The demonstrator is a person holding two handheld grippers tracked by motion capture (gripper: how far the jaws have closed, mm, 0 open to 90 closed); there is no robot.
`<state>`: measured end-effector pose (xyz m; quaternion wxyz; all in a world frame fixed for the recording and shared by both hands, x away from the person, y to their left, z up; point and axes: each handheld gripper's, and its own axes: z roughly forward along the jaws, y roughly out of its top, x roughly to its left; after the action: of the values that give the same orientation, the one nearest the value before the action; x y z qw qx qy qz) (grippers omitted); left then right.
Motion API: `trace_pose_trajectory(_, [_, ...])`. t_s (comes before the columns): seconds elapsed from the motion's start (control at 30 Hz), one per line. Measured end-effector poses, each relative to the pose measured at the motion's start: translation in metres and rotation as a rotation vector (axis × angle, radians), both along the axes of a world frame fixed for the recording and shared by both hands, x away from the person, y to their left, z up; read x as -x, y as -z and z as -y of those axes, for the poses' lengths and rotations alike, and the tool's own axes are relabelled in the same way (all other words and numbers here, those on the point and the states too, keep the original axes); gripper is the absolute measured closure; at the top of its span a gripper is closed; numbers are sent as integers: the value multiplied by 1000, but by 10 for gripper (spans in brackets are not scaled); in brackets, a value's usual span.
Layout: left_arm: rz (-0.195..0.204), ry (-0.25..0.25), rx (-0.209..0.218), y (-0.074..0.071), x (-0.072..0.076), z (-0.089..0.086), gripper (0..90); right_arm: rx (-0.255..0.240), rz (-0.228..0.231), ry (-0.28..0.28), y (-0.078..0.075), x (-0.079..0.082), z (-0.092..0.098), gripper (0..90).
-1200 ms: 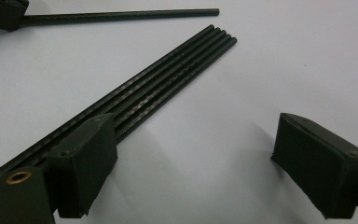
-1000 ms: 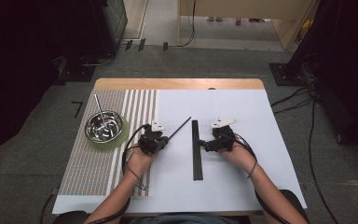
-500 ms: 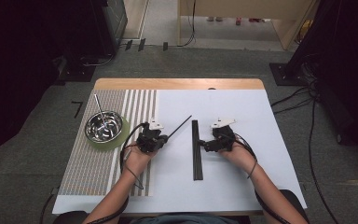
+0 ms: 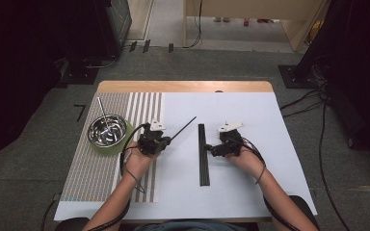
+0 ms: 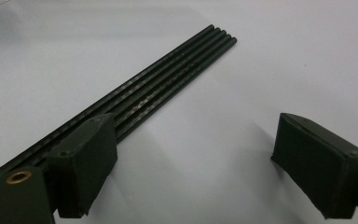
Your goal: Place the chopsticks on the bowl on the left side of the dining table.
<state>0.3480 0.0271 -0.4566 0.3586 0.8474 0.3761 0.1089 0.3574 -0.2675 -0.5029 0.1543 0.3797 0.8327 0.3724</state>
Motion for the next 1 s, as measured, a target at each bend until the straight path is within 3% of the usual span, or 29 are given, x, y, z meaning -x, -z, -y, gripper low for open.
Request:
trace_pose_trajectory(0.1, [19,1,-4,-1,1,0,874,0,0,0,0,0,0,134])
trace_pose_trajectory(0.6, [-43,-6,11,-9,-4,-7,874,0,0,0,0,0,0,134])
trace_pose_trajectory(1.0, [-34,-8,5,-17,-7,-18,874,0,0,0,0,0,0,134])
